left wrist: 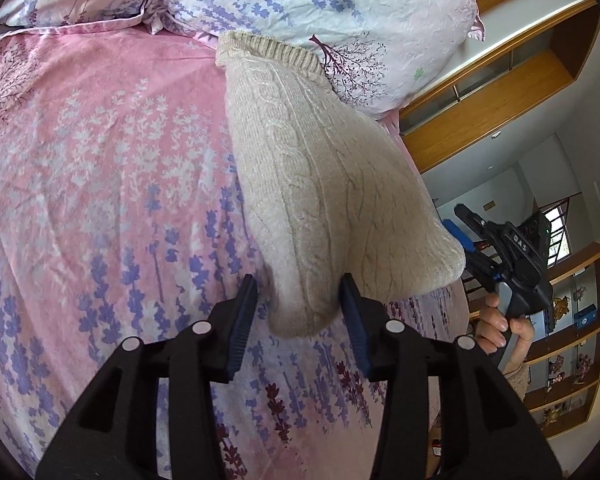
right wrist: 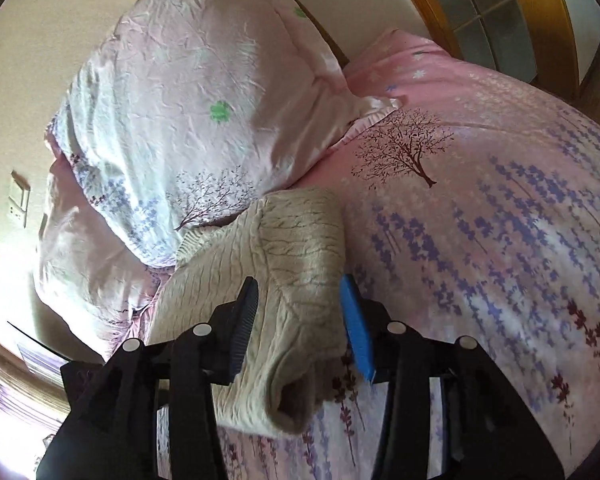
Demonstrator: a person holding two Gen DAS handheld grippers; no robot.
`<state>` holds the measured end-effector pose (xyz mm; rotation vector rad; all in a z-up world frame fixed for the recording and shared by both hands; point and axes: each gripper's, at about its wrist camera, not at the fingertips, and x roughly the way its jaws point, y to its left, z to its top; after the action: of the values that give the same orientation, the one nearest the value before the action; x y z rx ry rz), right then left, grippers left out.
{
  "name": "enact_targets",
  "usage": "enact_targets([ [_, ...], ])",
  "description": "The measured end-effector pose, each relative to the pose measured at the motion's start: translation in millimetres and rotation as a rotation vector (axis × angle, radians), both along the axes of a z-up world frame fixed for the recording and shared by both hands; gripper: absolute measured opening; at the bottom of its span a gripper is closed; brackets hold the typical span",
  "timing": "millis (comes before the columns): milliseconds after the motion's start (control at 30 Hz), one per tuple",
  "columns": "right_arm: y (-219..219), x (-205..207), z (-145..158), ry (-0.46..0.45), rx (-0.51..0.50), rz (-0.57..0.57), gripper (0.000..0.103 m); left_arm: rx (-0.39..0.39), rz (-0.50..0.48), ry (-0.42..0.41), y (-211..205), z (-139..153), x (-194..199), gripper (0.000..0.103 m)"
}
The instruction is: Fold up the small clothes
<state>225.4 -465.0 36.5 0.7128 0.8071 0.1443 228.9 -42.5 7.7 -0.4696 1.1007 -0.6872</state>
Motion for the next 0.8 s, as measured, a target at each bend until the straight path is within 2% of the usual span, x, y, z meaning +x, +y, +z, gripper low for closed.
enact_targets([
  [233, 19, -29, -10, 0.016, 0.023, 0.083, 0.041, 0.001, 0.01, 0.0, -1, 3, -4, 0.042],
  [300, 26, -28, -15, 0.021, 0.002, 0.102, 0.025, 0.0, 0.015, 0.001, -3, 3, -4, 0.038],
  [333, 29, -26, -17, 0.023, -0.006, 0.109, 0.011, -0.005, 0.014, 0.006, -3, 2, -4, 0.036],
  [400, 31, -27, -15, 0.005, -0.039, 0.094, 0.01, -0.008, 0.018, 0.011, -5, 2, -3, 0.027],
  [467, 30, -31, -1, -0.056, -0.059, 0.077, 0.009, -0.01, 0.012, -0.008, -6, 6, -5, 0.022],
  [567, 30, -40, 20, -0.135, -0.117, 0.056, 0.009, -0.007, 0.008, -0.048, -9, 13, -7, 0.02],
  [633, 31, -38, 15, -0.103, -0.15, 0.057, 0.009, -0.002, 0.007, -0.05, -10, 13, -7, 0.02],
  [700, 30, -33, -2, -0.026, -0.168, 0.048, 0.009, -0.001, 0.009, -0.039, -10, 9, -6, 0.02],
  [800, 25, -29, -31, 0.064, -0.132, 0.036, 0.009, 0.012, 0.009, -0.034, -12, 2, -6, 0.02],
])
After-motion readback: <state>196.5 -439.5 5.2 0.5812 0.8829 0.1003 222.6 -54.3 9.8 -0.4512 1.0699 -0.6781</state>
